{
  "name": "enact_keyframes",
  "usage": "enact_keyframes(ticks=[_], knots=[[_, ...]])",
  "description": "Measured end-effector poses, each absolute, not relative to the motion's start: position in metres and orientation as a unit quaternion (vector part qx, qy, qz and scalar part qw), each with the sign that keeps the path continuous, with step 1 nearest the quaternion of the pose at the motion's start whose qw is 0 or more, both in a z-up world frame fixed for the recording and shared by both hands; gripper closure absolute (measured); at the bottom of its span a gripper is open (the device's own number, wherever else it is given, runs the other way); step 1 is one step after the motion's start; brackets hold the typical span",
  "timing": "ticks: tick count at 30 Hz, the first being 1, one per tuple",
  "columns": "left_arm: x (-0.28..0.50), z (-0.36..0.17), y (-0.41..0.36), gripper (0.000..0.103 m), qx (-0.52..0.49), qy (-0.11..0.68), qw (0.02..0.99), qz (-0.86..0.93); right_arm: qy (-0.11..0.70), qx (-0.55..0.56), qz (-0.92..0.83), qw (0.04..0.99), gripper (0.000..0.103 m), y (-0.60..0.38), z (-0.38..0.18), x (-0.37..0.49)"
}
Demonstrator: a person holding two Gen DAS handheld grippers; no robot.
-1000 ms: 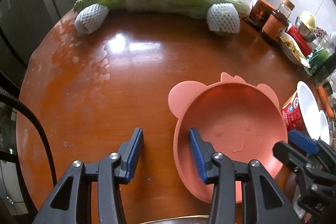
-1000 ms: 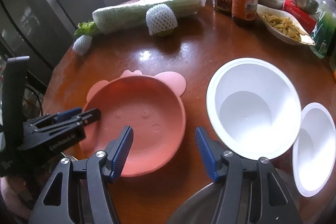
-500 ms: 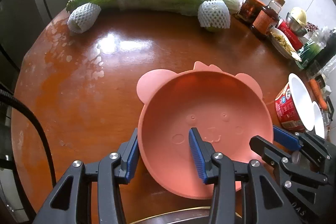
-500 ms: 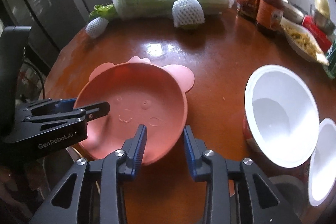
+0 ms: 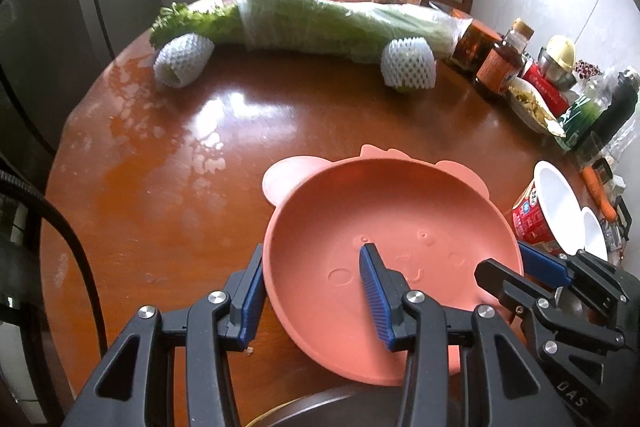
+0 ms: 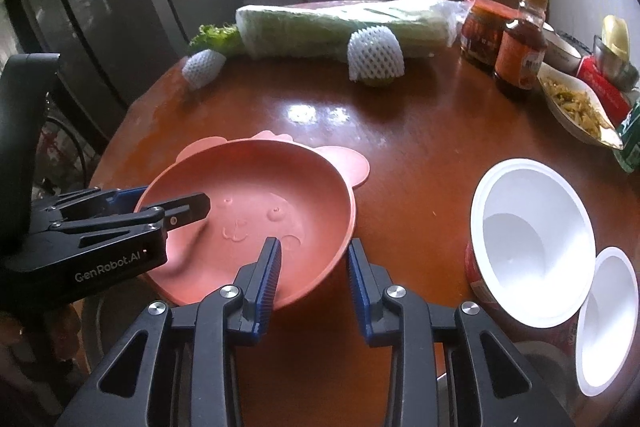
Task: Organize plates and bowls
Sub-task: 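Carry the pink plate with the left gripper and lower it onto the steel pan stack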
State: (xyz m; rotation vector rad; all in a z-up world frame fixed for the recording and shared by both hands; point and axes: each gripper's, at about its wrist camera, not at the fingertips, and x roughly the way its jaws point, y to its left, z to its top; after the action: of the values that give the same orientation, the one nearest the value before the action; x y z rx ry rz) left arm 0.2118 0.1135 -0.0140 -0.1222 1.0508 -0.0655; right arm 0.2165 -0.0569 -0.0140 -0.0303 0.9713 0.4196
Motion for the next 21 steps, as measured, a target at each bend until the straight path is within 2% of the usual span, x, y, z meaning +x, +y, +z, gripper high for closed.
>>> enact_keyframes(ticks=[21], knots=[[0.158,0.034,0.132,0.057,-0.047,0.440,0.897,-0.003,0.406,-0.023,0.235,0.883,0.069,-0.041,0.026,0.172]])
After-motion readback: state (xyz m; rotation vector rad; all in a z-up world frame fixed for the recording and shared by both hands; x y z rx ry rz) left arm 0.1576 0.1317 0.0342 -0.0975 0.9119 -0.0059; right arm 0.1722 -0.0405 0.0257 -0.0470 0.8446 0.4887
